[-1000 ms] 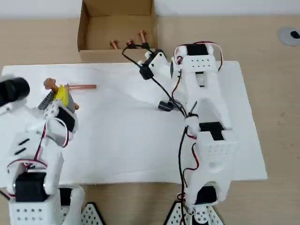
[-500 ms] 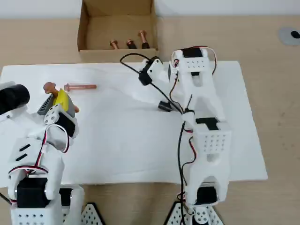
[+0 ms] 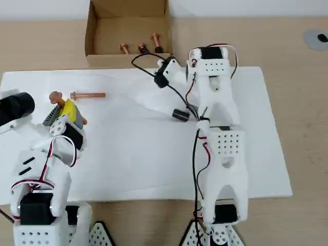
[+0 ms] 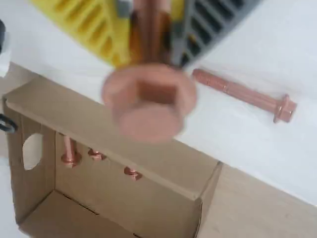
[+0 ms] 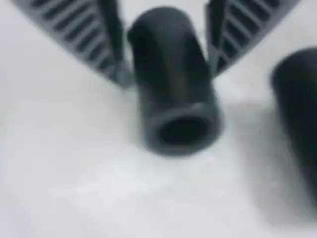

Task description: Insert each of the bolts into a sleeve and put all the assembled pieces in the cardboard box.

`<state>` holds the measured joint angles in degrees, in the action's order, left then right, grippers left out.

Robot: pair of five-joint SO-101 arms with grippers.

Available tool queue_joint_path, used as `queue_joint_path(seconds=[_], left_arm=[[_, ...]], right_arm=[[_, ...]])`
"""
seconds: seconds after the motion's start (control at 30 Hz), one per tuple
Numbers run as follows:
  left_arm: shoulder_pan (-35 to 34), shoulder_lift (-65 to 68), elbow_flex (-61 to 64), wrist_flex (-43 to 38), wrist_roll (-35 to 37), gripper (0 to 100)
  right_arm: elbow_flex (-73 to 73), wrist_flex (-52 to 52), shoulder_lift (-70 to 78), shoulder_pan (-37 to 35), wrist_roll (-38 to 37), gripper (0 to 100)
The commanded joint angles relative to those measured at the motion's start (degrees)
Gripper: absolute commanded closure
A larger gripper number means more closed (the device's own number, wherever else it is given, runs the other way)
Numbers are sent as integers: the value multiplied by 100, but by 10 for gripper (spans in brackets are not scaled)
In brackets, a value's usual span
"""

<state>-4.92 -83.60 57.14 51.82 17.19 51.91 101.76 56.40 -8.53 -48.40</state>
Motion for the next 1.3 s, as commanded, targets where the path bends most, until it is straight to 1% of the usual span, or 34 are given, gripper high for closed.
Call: queue_joint_path(seconds=[0.0, 0.07, 0.27, 0.5, 0.73, 0.87, 1.03, 1.2, 1.27], left_arm=[[44, -66, -70, -149, -53, 995], [44, -66, -79, -132, -53, 995], [44, -66, -97, -123, -53, 995], [88, -75, -97, -158, -53, 994], [70, -84, -105, -167, -62, 994], [79, -84, -264, -141, -79, 994], [88, -84, -809, -141, -563, 994], [88, -84, -1257, -123, -1011, 994], [88, -84, -1380, -114, -1134, 994]], right_arm=[[48, 70, 295, -215, -97, 972], [57, 70, 295, -215, -97, 989], [75, 70, 127, -207, -79, 988], [426, 70, -1297, -189, 466, 988], [514, 70, -2923, -347, 879, 988], [505, 70, -3820, -593, 1125, 988], [505, 70, -4822, -1209, 1152, 988], [497, 62, -5358, -1701, 1169, 988], [497, 70, -5455, -1763, 1503, 987]])
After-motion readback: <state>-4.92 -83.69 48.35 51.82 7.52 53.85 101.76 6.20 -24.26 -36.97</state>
